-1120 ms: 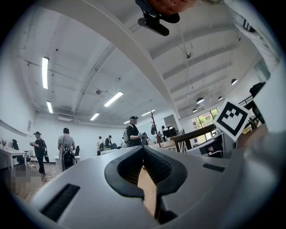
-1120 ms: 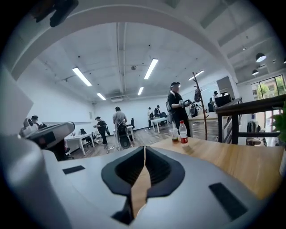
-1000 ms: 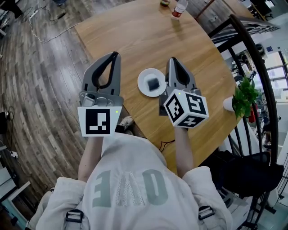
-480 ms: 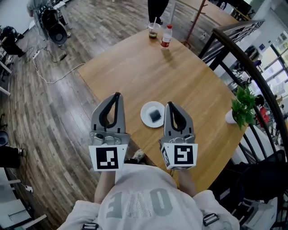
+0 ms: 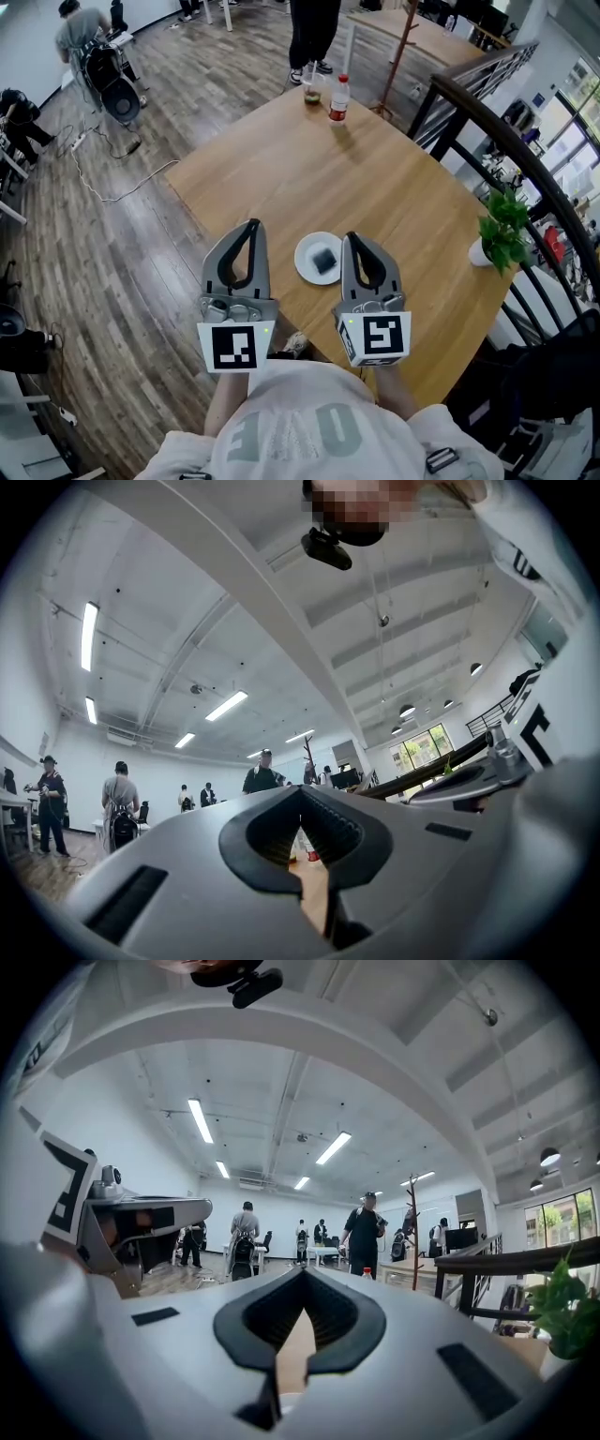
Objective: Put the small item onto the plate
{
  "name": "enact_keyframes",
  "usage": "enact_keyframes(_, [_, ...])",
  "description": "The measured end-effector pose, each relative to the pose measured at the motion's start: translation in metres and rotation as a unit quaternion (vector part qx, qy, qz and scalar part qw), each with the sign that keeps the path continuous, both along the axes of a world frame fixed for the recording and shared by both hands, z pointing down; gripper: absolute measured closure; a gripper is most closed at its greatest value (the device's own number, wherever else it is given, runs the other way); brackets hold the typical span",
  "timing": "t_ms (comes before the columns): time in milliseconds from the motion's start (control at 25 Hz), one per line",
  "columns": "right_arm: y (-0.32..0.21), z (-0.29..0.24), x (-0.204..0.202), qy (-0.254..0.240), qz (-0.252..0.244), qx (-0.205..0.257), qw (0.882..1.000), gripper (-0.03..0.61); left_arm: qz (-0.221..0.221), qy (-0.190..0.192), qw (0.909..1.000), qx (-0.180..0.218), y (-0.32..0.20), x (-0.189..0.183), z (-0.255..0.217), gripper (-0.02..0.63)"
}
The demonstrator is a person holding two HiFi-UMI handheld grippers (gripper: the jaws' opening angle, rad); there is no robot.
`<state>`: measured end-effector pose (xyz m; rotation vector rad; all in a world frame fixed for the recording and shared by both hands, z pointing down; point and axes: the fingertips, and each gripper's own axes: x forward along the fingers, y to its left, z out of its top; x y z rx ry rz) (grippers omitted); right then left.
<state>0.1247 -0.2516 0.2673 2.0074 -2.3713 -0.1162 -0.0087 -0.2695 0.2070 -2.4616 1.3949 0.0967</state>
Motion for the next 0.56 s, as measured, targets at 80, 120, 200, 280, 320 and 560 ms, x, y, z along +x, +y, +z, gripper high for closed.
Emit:
enact_keyframes(80, [0.0000, -0.0001, -0.0007, -0.001, -0.001, 0.001, 1.000, 0.561, -0.001, 0.001, 1.0000, 0.000, 0.0009, -0.0007, -0.0002, 0.606])
enact_keyframes(120, [0.0004, 0.0004, -0.0011, -0.001, -0.002, 0.001, 1.000, 0.561, -0.002, 0.001, 1.0000, -0.001, 0.0014, -0.0011, 0.0006, 0.604])
enact_keyframes(200, [0.0011, 0.0019, -0.0022, 0.001, -0.004, -0.001, 1.000, 0.561, -0.004, -0.001, 1.0000, -0.003, 0.0022, -0.0016, 0.0025, 0.605])
enact_keyframes(280, [0.0009, 0.0029, -0.0035, 0.003, -0.006, -0.003, 1.000, 0.561, -0.004, -0.001, 1.0000, -0.003, 0.0021, -0.0018, 0.0027, 0.604])
enact_keyframes(320, [0.0004, 0.0030, -0.0043, 0.004, -0.007, -0.004, 1.000, 0.561, -0.004, 0.000, 1.0000, -0.003, 0.0017, -0.0020, 0.0021, 0.604])
enact_keyframes(560, [-0.0019, 0.0025, -0.0084, -0.001, -0.013, -0.010, 1.000, 0.561, -0.004, -0.001, 1.0000, -0.004, -0.0001, -0.0056, 0.0009, 0.604])
